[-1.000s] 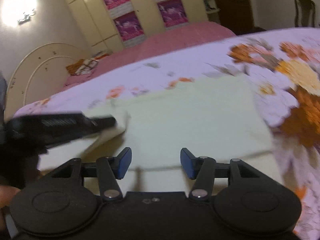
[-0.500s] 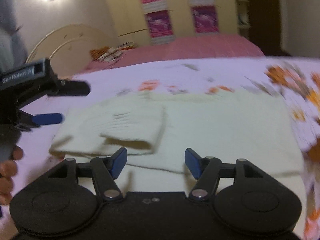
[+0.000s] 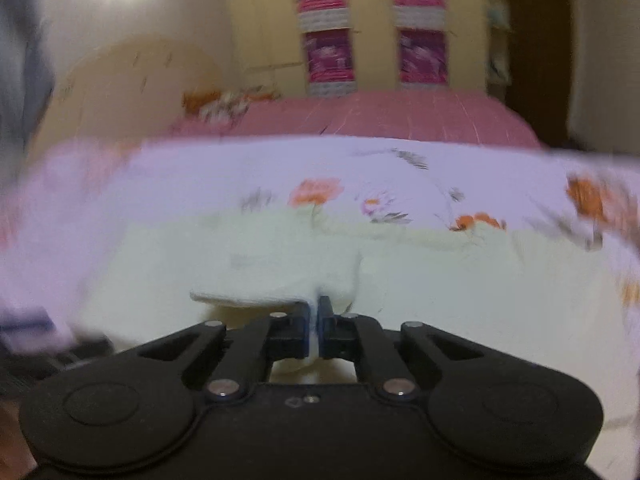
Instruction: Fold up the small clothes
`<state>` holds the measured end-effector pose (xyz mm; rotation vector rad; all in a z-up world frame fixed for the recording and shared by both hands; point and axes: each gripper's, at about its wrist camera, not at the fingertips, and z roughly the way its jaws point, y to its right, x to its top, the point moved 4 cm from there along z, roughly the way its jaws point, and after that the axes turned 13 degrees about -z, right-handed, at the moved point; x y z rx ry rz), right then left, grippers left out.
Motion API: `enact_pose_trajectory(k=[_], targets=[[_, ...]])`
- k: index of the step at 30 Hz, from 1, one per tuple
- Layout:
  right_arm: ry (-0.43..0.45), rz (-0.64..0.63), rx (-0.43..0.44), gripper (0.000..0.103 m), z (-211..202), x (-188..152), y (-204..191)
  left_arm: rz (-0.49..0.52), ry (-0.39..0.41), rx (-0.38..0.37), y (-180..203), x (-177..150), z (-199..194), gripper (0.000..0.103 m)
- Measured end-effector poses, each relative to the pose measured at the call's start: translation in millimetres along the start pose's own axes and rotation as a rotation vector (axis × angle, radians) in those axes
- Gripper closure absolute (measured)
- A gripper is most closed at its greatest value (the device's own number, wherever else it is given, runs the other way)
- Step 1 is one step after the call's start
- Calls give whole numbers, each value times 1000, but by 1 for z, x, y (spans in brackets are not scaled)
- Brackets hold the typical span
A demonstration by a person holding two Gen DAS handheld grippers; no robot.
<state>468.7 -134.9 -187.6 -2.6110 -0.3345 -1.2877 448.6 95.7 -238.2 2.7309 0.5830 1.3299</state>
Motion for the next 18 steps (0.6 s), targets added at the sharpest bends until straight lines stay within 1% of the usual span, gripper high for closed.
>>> enact_pose_trajectory(k=[3, 4, 6, 7, 8, 9, 10, 11, 12, 13, 14, 16, 18], targets=[[51, 206, 3, 99, -23, 1, 40, 38, 2, 2, 4, -3, 5, 1], [66, 254, -15, 99, -30, 0, 53, 49, -2, -4, 7, -5, 4, 1], [83, 334, -80, 99, -42, -10, 82, 57, 7, -21, 11, -8, -1, 1], [68, 341, -116, 99, -44, -16, 93, 75, 6, -17, 14, -10, 0, 1], [26, 336, -123, 99, -40, -22, 101, 89, -10, -12, 16, -12, 3, 1], [-23, 349, -92, 99, -33, -29, 105, 91, -27, -6, 16, -14, 6, 1], [-43, 372, -77, 96, -31, -35, 109, 87, -25, -3, 16, -15, 6, 1], [-44, 380, -89, 88, -32, -39, 111, 85, -17, 2, 15, -15, 4, 1], [-38, 370, -109, 81, -34, -40, 112, 76, -11, 5, 13, -15, 3, 1], [-30, 348, -128, 76, -37, -41, 114, 47, -6, 6, 10, -13, 2, 1], [-29, 310, -149, 72, -38, -39, 113, 13, -6, 8, 7, -11, 2, 1], [-36, 217, -167, 71, -37, -34, 106, -30, -26, 12, 4, -10, 7, 1], [-34, 149, -164, 66, -32, -27, 97, -14, -24, 18, 7, -13, 9, 1]])
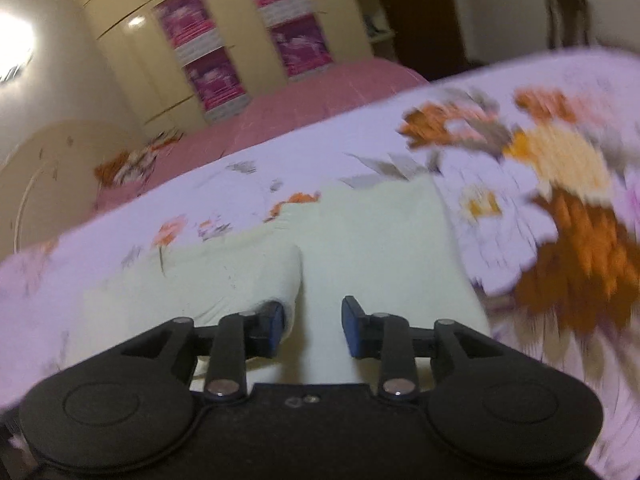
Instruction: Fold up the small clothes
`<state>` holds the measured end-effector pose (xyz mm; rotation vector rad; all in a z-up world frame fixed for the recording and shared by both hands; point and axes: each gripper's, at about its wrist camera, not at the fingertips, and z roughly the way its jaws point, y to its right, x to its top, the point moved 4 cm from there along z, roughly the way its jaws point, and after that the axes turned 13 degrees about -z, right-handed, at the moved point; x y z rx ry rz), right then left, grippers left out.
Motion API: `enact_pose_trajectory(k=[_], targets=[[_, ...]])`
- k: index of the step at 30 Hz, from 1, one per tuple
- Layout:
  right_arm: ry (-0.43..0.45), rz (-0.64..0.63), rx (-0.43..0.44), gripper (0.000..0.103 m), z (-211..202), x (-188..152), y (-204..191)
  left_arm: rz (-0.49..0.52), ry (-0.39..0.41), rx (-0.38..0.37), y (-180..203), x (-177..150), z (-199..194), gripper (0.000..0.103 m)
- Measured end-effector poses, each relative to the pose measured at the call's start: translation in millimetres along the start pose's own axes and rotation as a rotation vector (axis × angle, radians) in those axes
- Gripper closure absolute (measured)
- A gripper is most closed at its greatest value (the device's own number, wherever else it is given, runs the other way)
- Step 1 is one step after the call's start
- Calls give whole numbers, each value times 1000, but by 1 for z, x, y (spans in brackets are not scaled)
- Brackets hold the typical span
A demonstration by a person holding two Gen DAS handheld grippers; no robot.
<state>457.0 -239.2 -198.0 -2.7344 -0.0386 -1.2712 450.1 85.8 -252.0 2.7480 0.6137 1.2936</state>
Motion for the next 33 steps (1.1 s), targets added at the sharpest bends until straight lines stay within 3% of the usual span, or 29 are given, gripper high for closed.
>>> enact_pose_trajectory(k=[4, 5, 6, 8, 9, 11, 14, 15, 17, 19, 20, 21, 25, 30, 33], targets=[[29, -33, 24, 69, 9, 15, -10, -10, -7, -3, -3, 0, 3, 1], [65, 55, 25, 82, 6, 19, 2, -10, -9, -1, -3, 0, 3, 1], [81, 168, 20, 88, 3, 19, 18, -8, -9, 1, -2, 0, 3, 1], [64, 365, -1, 88, 1, 9, 49, -8, -8, 2, -2, 0, 4, 1], [30, 382, -9, 89, 3, 3, 56, -7, -8, 1, -1, 0, 4, 1], [-23, 331, -35, 91, 3, -8, 58, -6, -8, 1, -1, 0, 5, 1], [-24, 359, -41, 91, -1, -17, 66, -8, -7, -4, -2, 1, 4, 1], [-15, 356, -33, 89, -2, -17, 68, -11, -7, -7, -2, 0, 4, 1], [0, 348, 12, 75, -2, -13, 65, -13, -3, -8, -3, 1, 4, 1], [2, 350, 0, 80, 1, -9, 67, -20, 3, -5, -4, 1, 4, 1], [-3, 365, -19, 93, 3, -9, 71, -27, 8, -3, -4, 1, 4, 1], [-12, 371, -30, 98, 4, -10, 74, -37, 12, -4, -5, 1, 3, 6], [-7, 297, -1, 98, -9, -12, 62, -79, 26, -6, -11, 3, 4, 8], [-51, 239, -48, 99, -4, -27, 64, -111, 30, -8, -14, 6, 5, 9], [-59, 204, -25, 87, -6, -21, 57, -100, 6, -25, -17, 7, 3, 9]])
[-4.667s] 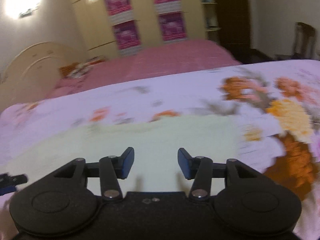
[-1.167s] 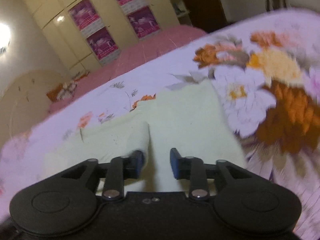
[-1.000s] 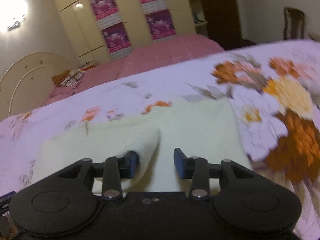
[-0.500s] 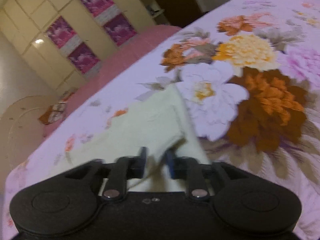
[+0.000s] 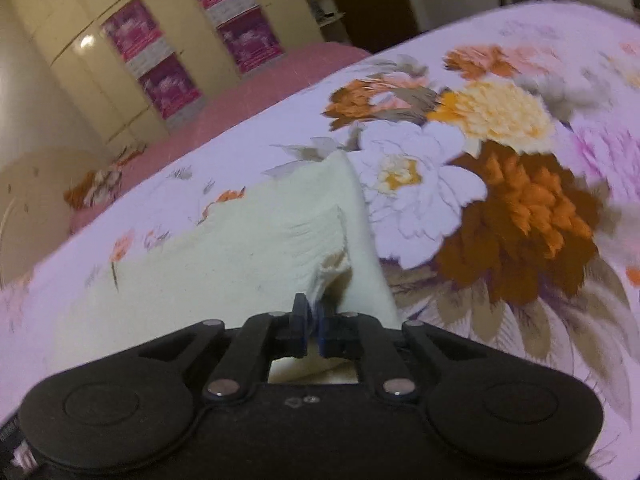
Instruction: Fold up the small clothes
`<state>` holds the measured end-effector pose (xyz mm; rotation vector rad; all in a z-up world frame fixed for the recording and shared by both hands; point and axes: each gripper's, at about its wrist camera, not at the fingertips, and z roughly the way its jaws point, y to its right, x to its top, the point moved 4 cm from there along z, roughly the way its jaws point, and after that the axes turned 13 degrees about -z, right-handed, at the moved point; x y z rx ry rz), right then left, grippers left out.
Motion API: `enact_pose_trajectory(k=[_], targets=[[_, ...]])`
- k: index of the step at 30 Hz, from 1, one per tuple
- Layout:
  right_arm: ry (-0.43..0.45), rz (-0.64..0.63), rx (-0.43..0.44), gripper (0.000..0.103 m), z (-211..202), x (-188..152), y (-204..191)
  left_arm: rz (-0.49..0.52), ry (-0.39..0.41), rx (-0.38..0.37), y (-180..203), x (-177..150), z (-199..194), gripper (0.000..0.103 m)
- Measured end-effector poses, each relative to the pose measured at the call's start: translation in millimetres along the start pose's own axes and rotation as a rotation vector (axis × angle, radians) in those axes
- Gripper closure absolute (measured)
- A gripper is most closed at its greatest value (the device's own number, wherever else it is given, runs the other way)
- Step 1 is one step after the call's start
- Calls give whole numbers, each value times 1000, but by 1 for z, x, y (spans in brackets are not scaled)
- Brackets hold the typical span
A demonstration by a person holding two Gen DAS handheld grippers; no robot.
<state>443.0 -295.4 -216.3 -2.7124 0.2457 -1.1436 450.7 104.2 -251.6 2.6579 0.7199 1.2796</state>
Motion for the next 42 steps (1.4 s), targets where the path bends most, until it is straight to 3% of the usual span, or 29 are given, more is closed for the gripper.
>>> enact_pose_trajectory(k=[1, 6, 10, 15, 18, 20, 23, 24, 26, 29, 31, 33, 37, 39, 42], targets=[[9, 15, 11, 79, -3, 1, 1, 7, -20, -9, -1, 1, -3, 9], [95, -33, -77, 75, -30, 8, 7, -28, -16, -47, -12, 12, -32, 9], [98, -132, -32, 75, -19, 20, -14, -7, -16, -137, 24, 25, -24, 9], [30, -204, 12, 75, 17, 29, -47, 47, -105, -211, 78, 20, 20, 9], [2, -299, -35, 75, 32, 25, -52, 102, -141, -137, 77, 10, 50, 9], [-13, -374, -97, 78, 36, 16, -41, 137, -112, -158, 73, 7, 47, 9], [-12, -322, -76, 80, 30, 17, -29, 145, -102, -155, 84, 14, 40, 9], [-8, -308, -76, 79, 29, 20, -30, 141, -84, -176, 91, 18, 37, 9], [29, -318, -57, 64, 27, 29, -40, 152, -80, -201, 104, 26, 37, 9], [37, -355, -46, 62, 40, 40, -56, 170, -92, -206, 124, 31, 52, 9], [34, -349, -51, 62, 52, 45, -57, 166, -128, -166, 122, 31, 72, 9], [-3, -367, -88, 62, 65, 44, -51, 213, -92, -152, 119, 29, 77, 9], [2, -331, -74, 64, 66, 46, -35, 227, -88, -148, 118, 28, 67, 9], [11, -324, -87, 63, 57, 48, -38, 215, -91, -159, 119, 26, 53, 9], [44, -332, -37, 62, 34, 39, -50, 233, -77, -194, 118, 15, 27, 9]])
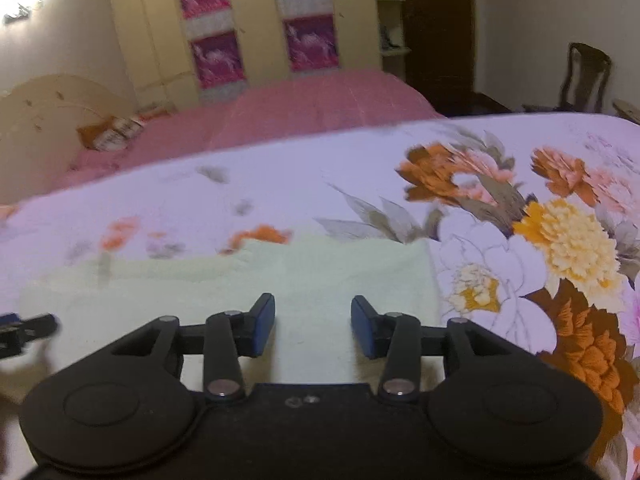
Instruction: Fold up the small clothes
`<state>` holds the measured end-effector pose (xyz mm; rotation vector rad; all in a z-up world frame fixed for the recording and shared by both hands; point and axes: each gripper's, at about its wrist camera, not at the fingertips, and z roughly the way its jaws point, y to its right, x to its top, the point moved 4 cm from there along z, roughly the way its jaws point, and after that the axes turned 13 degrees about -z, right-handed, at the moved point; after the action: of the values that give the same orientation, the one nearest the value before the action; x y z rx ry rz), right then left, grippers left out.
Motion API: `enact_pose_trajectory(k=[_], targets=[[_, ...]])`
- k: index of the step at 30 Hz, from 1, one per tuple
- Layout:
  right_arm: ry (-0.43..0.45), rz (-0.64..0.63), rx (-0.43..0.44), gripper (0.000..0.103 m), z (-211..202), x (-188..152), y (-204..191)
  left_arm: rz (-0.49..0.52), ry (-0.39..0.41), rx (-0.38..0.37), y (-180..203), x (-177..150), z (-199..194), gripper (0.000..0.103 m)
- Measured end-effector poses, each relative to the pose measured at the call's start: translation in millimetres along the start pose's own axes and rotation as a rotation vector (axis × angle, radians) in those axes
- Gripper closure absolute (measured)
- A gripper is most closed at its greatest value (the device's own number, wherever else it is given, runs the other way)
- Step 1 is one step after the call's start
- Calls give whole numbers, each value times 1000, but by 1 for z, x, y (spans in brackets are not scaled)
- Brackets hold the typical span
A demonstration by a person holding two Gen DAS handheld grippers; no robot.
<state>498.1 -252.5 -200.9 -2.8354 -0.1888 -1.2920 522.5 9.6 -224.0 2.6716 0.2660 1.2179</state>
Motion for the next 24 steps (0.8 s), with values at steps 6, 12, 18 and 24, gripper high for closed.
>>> enact_pose_trajectory(k=[6, 12, 18, 24], targets=[[-43, -140, -7, 60, -11, -38, -30, 106, -7, -5, 8, -37, -15, 9], [-51, -39, -29, 60, -40, -40, -12, 11, -28, -2, -3, -32, -54, 9], [-47, -102, 98, 60, -77, -64, -58, 50, -92, -51, 15, -68, -79, 9], [-96, -206, 94, 61, -81, -86, -84, 79, -112, -7, 14, -96, -80, 9]])
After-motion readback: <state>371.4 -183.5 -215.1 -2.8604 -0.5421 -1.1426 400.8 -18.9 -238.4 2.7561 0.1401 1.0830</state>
